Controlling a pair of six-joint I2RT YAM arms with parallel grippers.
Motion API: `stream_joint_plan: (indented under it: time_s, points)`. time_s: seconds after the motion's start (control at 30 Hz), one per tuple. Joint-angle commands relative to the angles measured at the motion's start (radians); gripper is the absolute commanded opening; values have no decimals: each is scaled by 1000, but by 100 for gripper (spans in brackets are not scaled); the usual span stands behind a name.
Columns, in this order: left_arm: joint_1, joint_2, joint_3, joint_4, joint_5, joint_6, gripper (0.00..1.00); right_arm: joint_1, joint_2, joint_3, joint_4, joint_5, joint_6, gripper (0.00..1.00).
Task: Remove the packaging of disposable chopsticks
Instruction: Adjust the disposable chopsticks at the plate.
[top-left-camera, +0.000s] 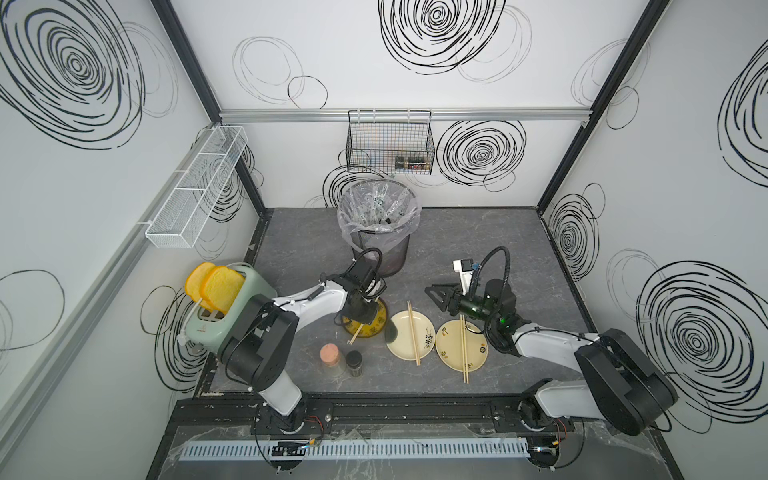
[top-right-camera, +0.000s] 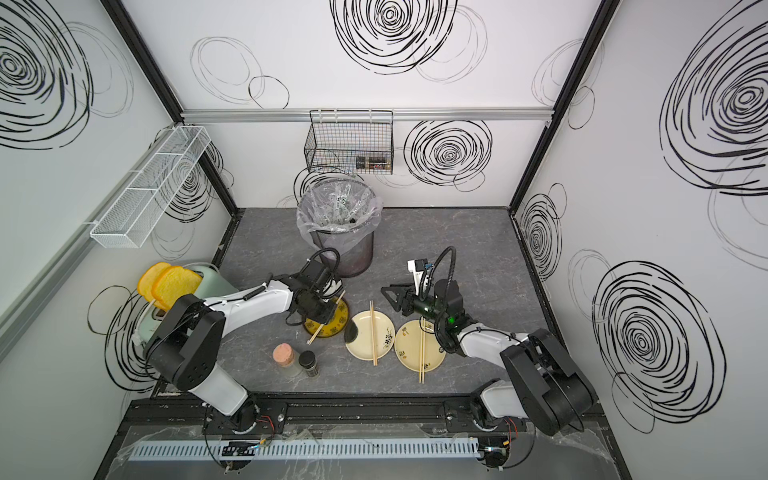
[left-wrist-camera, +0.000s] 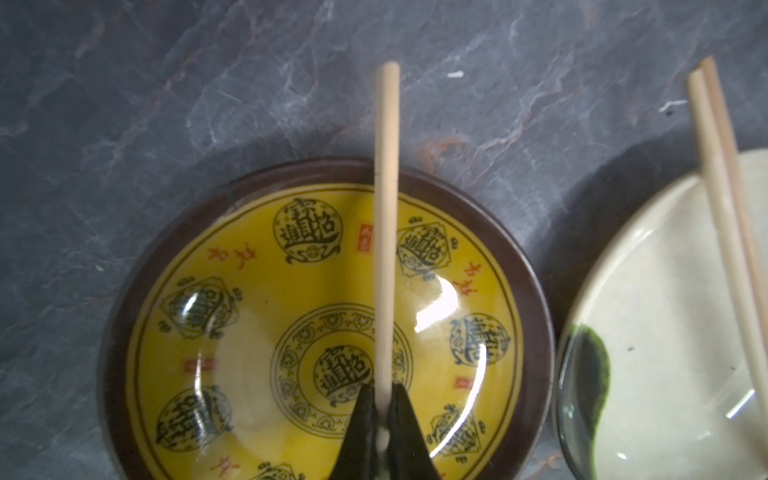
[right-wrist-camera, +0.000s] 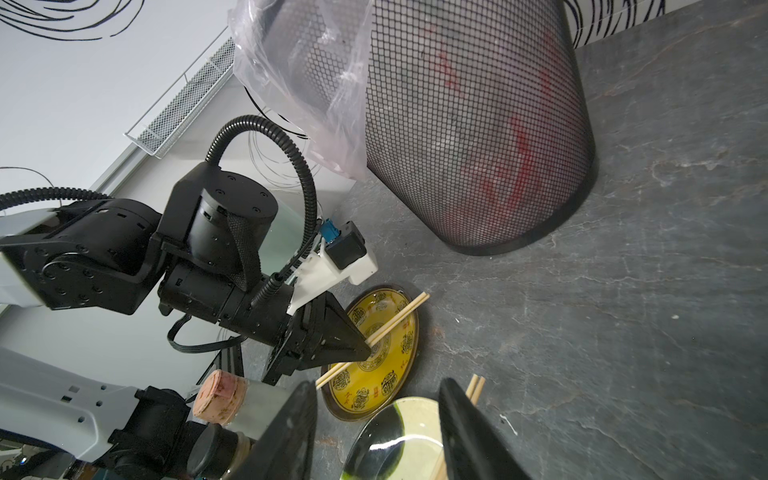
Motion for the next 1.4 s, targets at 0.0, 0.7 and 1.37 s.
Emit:
stream_joint_plan:
  time_s: [0.0, 0.7, 1.37]
  points:
    - [10, -28, -5, 5, 52, -1, 0, 1, 8, 21, 11, -6, 4, 51]
    - [43, -2, -23, 21, 39, 7, 25, 2, 9, 26, 8, -10, 2, 51]
    - [25, 72, 71, 11, -7, 72, 13, 2, 14, 26, 8, -11, 2, 51]
